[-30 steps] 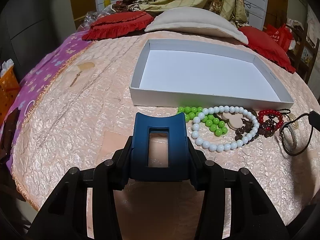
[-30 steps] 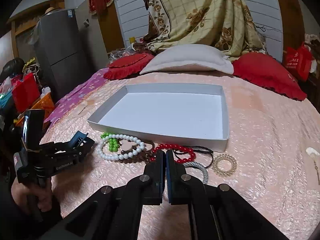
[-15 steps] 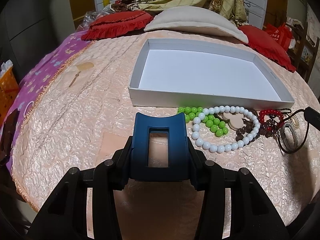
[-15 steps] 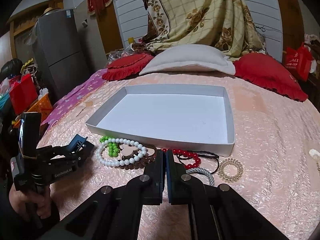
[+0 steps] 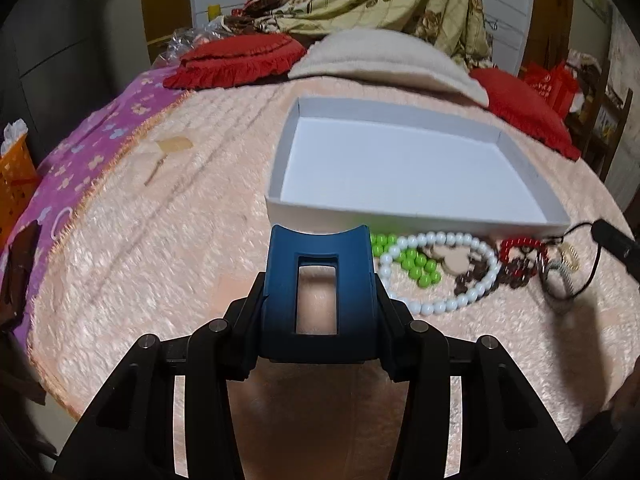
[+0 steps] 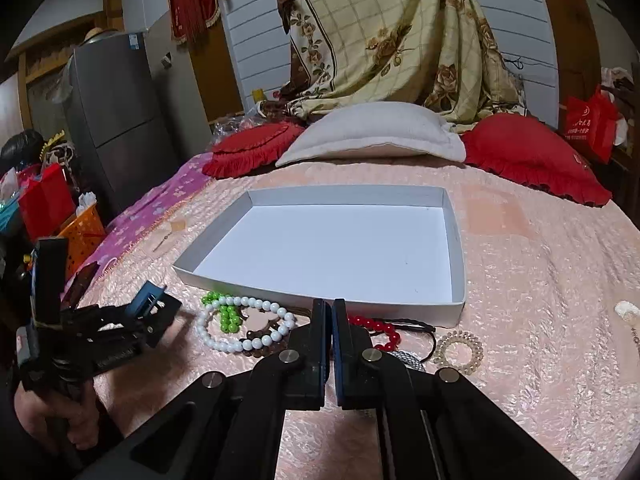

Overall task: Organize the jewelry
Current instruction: 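Carry the claw clip and black hair tie over the white tray with both grippers, then lower the clip and hair tie into the tray and open both grippers, then withdraw both open grippers from the tray toward the remaining jewelry, then grasp the white bead bracelet with the left gripper while the right grasps the grey braided bangle, then lift the white bracelet and grey bangle and carry both over the tray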

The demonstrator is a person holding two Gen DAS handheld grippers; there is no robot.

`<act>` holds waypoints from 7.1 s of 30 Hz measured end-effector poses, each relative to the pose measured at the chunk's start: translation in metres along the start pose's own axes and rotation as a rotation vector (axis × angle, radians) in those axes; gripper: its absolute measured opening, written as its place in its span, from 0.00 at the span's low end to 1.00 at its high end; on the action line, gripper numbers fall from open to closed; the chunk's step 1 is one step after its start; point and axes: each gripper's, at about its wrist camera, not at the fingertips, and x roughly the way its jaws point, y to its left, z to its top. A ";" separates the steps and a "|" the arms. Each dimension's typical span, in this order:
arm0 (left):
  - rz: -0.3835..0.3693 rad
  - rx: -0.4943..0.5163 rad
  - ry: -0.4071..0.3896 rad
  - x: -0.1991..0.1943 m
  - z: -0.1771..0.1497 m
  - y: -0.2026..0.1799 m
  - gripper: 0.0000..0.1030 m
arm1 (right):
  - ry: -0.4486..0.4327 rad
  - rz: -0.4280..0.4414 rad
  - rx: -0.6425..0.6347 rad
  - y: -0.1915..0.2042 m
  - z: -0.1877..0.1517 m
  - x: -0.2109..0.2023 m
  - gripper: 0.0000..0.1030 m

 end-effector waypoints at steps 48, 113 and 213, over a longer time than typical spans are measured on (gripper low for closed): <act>-0.049 0.005 0.087 0.114 0.088 -0.004 0.44 | 0.139 -0.128 0.325 -0.106 0.048 0.108 0.02; -0.231 0.155 0.077 0.057 0.009 -0.023 0.08 | 0.069 -0.251 0.288 -0.086 -0.028 -0.011 0.40; -0.246 0.098 -0.167 -0.074 0.052 -0.035 0.08 | 0.022 -0.145 -0.001 0.000 -0.014 0.007 0.06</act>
